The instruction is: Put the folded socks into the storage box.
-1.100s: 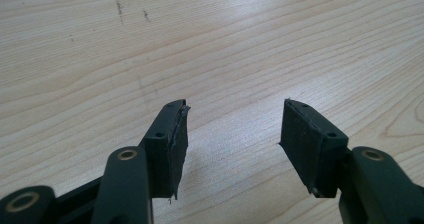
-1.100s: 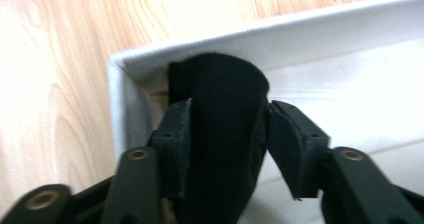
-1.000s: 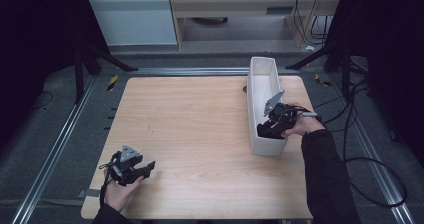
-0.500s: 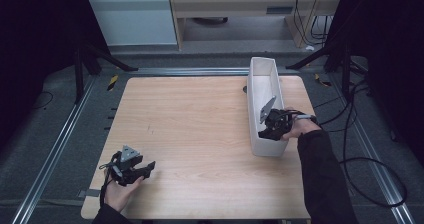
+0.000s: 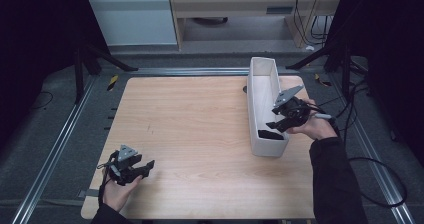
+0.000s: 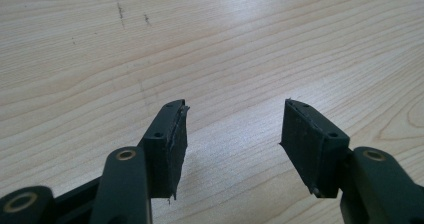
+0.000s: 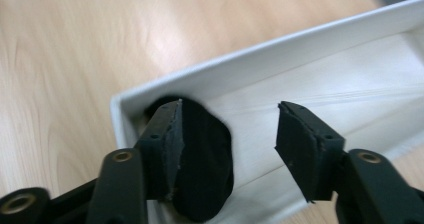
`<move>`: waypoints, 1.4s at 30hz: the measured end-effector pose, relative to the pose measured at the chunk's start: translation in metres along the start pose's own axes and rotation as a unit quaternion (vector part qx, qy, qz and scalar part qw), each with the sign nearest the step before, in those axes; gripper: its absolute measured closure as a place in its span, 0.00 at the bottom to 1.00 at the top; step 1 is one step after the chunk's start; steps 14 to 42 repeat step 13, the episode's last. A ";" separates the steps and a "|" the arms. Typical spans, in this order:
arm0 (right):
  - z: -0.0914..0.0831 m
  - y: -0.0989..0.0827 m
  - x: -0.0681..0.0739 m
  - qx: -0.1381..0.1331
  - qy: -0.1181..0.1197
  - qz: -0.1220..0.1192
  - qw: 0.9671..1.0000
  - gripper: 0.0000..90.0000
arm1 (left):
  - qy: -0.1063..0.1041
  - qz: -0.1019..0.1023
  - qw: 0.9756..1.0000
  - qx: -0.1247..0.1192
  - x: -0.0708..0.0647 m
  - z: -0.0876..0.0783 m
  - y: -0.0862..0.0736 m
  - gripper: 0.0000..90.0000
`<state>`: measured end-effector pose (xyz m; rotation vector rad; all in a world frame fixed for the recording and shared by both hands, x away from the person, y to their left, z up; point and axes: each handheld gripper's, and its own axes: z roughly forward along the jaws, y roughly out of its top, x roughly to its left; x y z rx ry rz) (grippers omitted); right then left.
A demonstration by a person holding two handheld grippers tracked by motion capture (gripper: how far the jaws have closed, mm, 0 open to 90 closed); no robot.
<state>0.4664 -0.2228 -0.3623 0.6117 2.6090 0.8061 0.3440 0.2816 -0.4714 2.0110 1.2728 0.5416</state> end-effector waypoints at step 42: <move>-0.043 -0.044 0.043 -0.156 -0.104 0.204 0.961 0.26 | 0.007 -0.016 1.000 -0.016 0.009 -0.011 0.003 0.56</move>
